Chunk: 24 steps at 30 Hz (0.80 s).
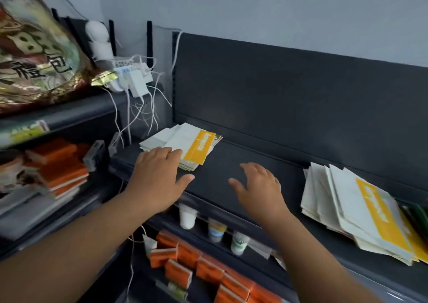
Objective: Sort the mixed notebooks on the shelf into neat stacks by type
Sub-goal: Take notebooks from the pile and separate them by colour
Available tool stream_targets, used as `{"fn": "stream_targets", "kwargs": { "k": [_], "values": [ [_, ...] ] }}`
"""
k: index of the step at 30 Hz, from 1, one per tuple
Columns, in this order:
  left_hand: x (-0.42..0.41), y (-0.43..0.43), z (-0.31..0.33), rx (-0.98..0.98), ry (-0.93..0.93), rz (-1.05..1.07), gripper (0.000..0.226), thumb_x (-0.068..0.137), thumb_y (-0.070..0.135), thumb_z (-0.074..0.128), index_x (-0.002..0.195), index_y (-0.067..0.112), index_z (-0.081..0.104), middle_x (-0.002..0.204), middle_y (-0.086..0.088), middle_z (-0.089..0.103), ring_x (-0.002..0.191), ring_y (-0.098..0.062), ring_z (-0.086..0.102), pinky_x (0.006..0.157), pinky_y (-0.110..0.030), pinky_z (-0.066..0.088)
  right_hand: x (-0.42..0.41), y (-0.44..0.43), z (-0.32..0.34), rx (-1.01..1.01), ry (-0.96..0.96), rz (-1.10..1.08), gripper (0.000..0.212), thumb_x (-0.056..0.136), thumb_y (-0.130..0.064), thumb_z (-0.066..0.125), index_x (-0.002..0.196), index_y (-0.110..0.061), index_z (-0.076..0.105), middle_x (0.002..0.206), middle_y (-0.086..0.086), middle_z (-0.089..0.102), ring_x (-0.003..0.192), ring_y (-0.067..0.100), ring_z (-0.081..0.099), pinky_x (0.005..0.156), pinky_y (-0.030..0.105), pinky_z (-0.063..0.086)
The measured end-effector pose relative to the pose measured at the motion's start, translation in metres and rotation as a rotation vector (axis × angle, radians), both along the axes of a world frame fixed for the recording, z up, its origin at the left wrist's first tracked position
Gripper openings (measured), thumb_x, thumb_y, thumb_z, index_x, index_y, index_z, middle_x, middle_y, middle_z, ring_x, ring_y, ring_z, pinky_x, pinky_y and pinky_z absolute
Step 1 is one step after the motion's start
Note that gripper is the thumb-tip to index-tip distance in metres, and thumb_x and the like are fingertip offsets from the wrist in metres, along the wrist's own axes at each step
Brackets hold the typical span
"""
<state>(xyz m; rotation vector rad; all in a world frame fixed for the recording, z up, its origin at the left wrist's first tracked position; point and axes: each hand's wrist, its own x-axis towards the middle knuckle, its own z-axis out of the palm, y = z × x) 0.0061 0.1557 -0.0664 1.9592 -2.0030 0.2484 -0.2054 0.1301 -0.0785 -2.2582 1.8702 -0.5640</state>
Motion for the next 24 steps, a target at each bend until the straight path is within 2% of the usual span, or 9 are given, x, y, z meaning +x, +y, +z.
{"fn": "stream_targets", "kwargs": {
  "k": [8,12,13,15,17,21,24],
  "values": [
    [0.057,-0.058,-0.018,0.051,0.062,0.095,0.067,0.091,0.060,0.042,0.144,0.019,0.035,0.142,-0.002,0.045,0.132,-0.021,0.037,0.110,-0.038,0.027,0.050,-0.073,-0.009,0.174,-0.118,0.045,0.061,0.098,-0.045,0.048,0.150,-0.017,0.032,0.153,0.004,0.037,0.139,0.025,0.037,0.111,0.042,0.035],
    [0.080,-0.092,-0.023,0.083,0.062,0.144,0.062,0.092,0.058,0.042,0.138,0.017,0.041,0.133,-0.002,0.051,0.126,-0.023,0.043,0.105,-0.039,0.032,0.073,-0.115,-0.016,0.266,-0.231,0.026,0.061,0.099,-0.045,0.047,0.149,-0.014,0.031,0.149,0.006,0.042,0.133,0.024,0.043,0.101,0.036,0.039],
    [0.087,-0.101,-0.024,0.083,0.068,0.153,0.058,0.092,0.057,0.043,0.134,0.017,0.044,0.129,-0.001,0.053,0.123,-0.023,0.046,0.103,-0.039,0.034,0.078,-0.123,-0.017,0.281,-0.253,0.020,0.059,0.099,-0.044,0.047,0.147,-0.013,0.034,0.142,0.005,0.048,0.127,0.023,0.048,0.095,0.034,0.041],
    [0.098,-0.118,-0.028,0.088,0.091,0.172,0.051,0.092,0.055,0.043,0.127,0.019,0.048,0.121,0.000,0.057,0.115,-0.022,0.050,0.098,-0.039,0.038,0.087,-0.138,-0.022,0.303,-0.292,0.009,0.047,0.099,-0.042,0.046,0.135,-0.012,0.045,0.115,0.000,0.057,0.103,0.019,0.054,0.080,0.030,0.041],
    [0.106,-0.134,-0.032,0.118,0.109,0.181,0.048,0.093,0.053,0.043,0.126,0.018,0.049,0.119,-0.001,0.058,0.113,-0.022,0.051,0.096,-0.038,0.039,0.095,-0.150,-0.026,0.317,-0.320,-0.014,0.041,0.099,-0.042,0.047,0.126,-0.012,0.048,0.100,-0.004,0.058,0.092,0.017,0.055,0.074,0.031,0.042],
    [0.118,-0.164,-0.041,0.178,0.120,0.145,0.047,0.092,0.051,0.044,0.125,0.018,0.049,0.120,-0.001,0.057,0.113,-0.022,0.052,0.096,-0.038,0.040,0.109,-0.166,-0.032,0.365,-0.350,-0.077,0.047,0.096,-0.040,0.052,0.132,-0.012,0.041,0.110,0.001,0.059,0.101,0.021,0.059,0.077,0.032,0.046],
    [0.125,-0.184,-0.043,0.234,0.141,0.091,0.046,0.092,0.052,0.043,0.123,0.018,0.050,0.118,-0.001,0.057,0.112,-0.021,0.051,0.095,-0.037,0.040,0.119,-0.172,-0.032,0.385,-0.411,-0.163,0.049,0.093,-0.039,0.058,0.132,-0.014,0.041,0.109,-0.003,0.060,0.099,0.018,0.060,0.074,0.031,0.048]
  ]
}}
